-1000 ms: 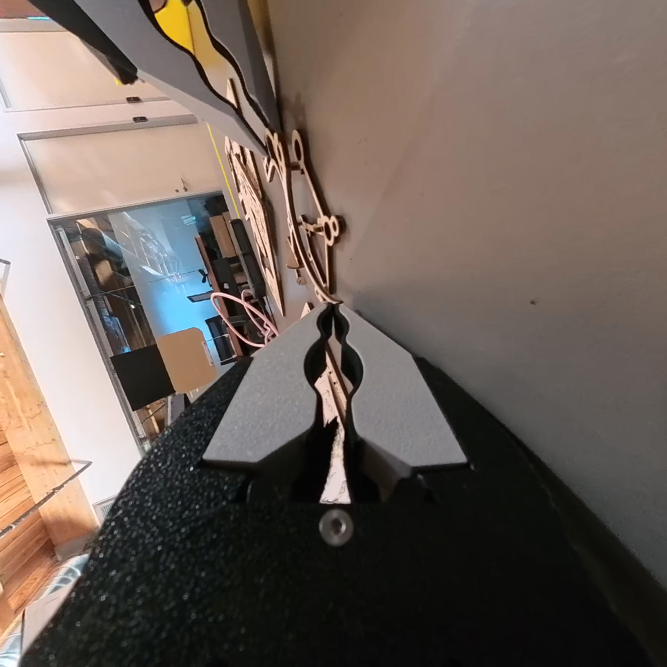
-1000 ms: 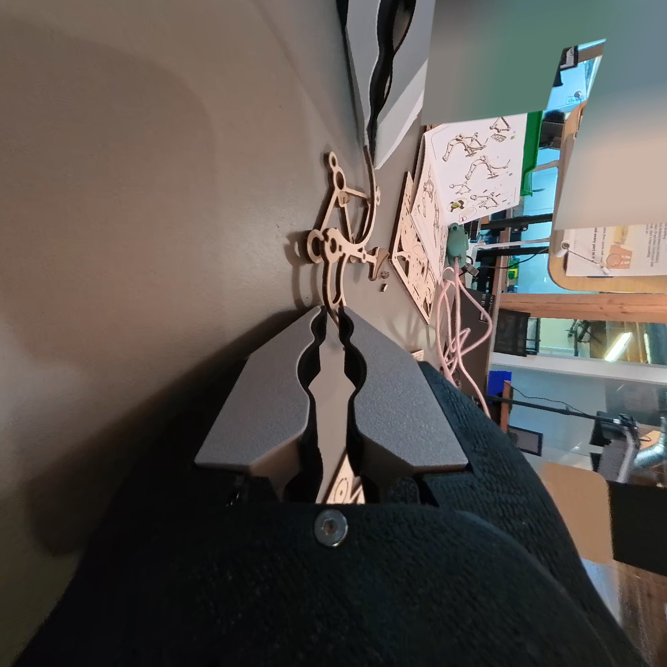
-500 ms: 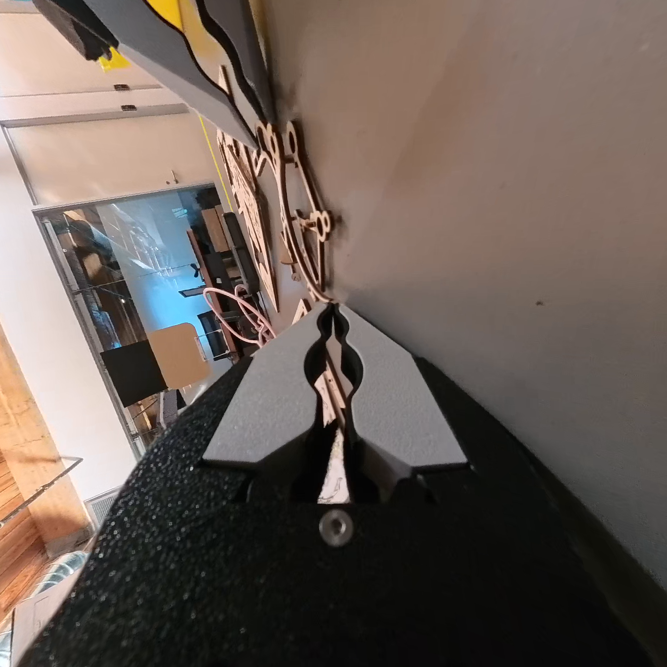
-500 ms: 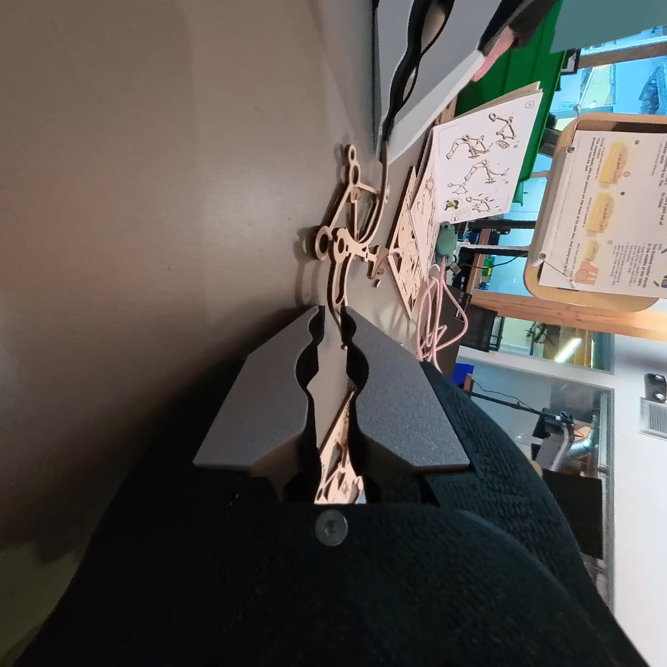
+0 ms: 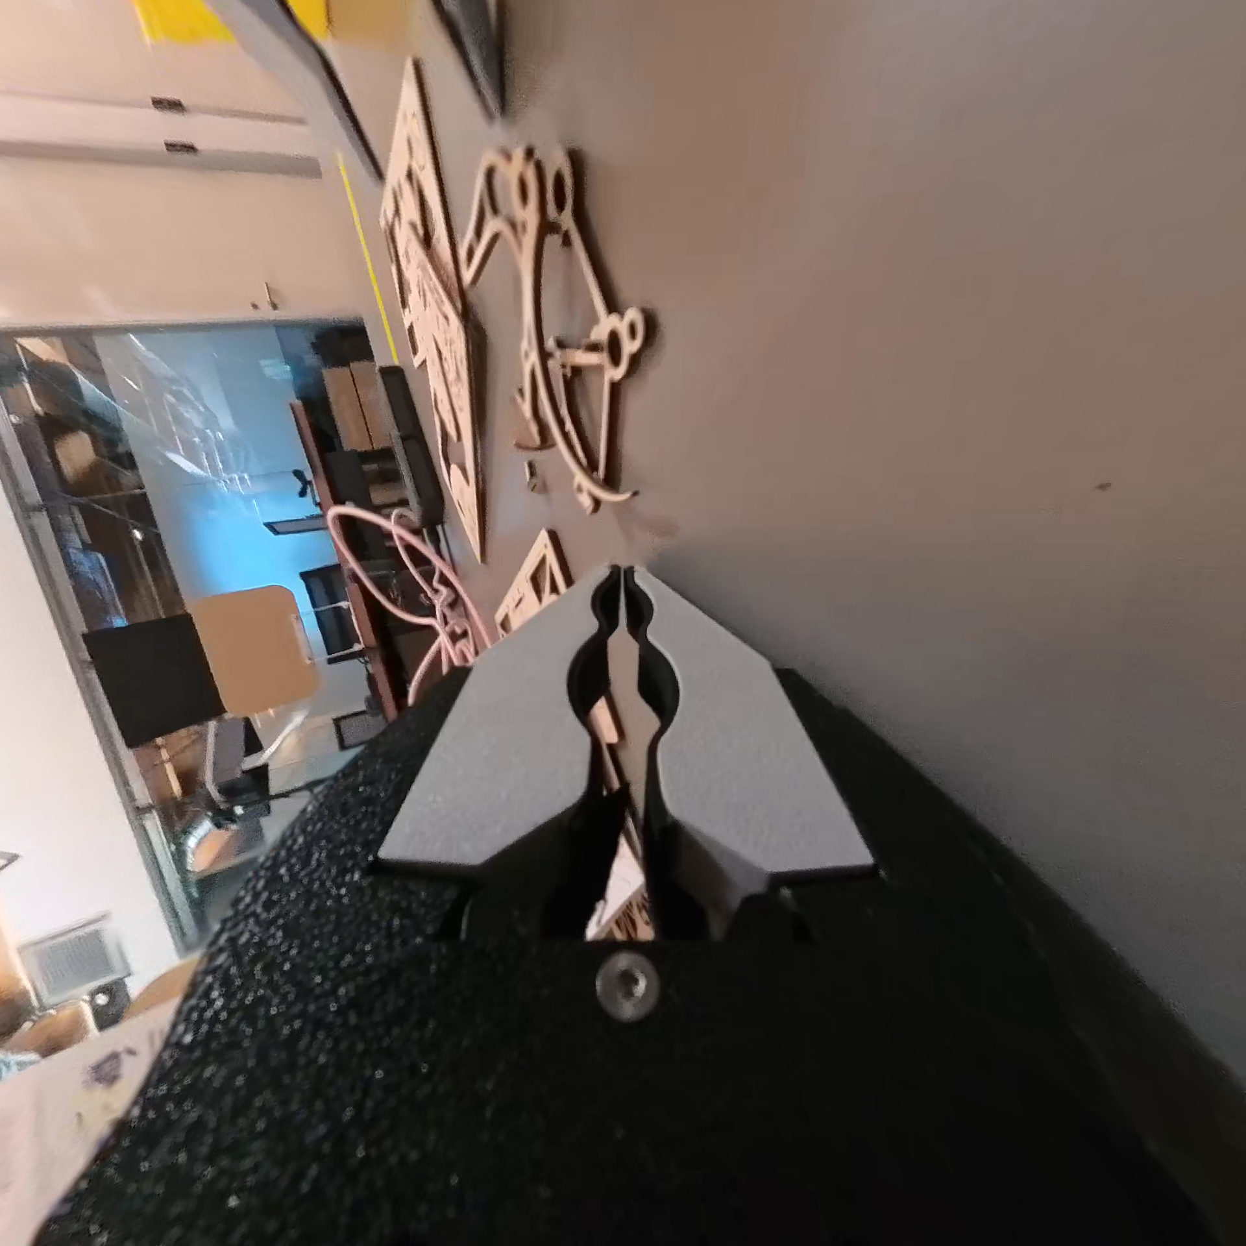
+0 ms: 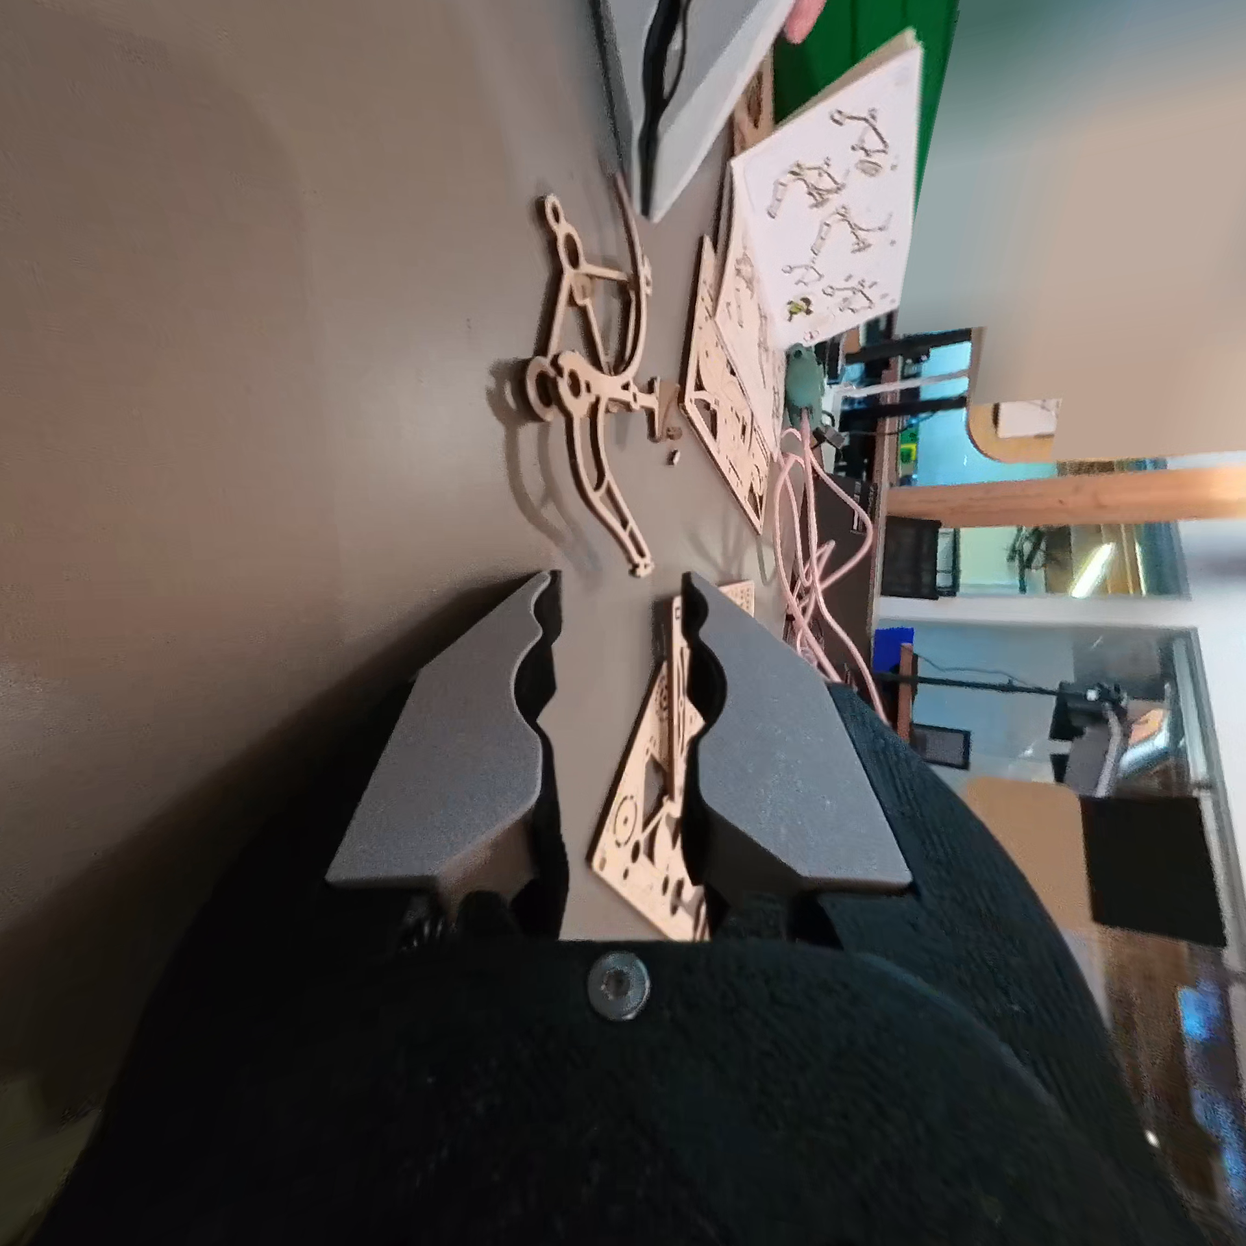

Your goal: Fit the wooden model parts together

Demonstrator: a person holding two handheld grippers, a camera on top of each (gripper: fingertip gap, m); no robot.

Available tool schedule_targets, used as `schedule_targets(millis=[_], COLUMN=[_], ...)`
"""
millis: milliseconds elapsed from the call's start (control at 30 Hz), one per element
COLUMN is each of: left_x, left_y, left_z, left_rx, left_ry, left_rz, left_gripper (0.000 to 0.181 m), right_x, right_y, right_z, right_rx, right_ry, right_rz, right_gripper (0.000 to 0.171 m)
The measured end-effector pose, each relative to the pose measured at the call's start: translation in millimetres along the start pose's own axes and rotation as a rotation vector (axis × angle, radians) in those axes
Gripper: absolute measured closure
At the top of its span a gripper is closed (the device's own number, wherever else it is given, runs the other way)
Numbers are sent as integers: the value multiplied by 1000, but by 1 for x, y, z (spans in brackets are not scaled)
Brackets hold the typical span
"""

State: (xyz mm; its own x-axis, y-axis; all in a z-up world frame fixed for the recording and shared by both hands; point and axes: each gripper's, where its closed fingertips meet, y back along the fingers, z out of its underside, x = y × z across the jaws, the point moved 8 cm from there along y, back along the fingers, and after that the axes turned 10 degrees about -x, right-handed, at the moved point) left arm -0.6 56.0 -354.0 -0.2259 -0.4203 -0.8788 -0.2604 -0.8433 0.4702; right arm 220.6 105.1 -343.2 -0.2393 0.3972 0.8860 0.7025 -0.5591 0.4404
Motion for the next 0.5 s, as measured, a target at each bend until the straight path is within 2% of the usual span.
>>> schedule_targets(millis=[100,200,267,367,500], left_x=[-7,-18,-30,-39,-49], left_y=[-3,-3,-1,2,7], left_z=[11,20,26,36,34], left_rx=[11,82,164,242,400], left_ry=[99,281,409,514,665], left_rz=[-4,-6,-86,-139,-155], left_gripper=[181,180,162,152,155], right_x=[2,13,22,34,49], right_y=[7,7,3,2,-5], right_z=[5,7,9,9,9], right_rx=[9,39,48,135,218], right_ry=[-130,-311,-434,-596,-771], right_rz=[25,55,78,107,142], right_gripper=[132,138,143,149,155])
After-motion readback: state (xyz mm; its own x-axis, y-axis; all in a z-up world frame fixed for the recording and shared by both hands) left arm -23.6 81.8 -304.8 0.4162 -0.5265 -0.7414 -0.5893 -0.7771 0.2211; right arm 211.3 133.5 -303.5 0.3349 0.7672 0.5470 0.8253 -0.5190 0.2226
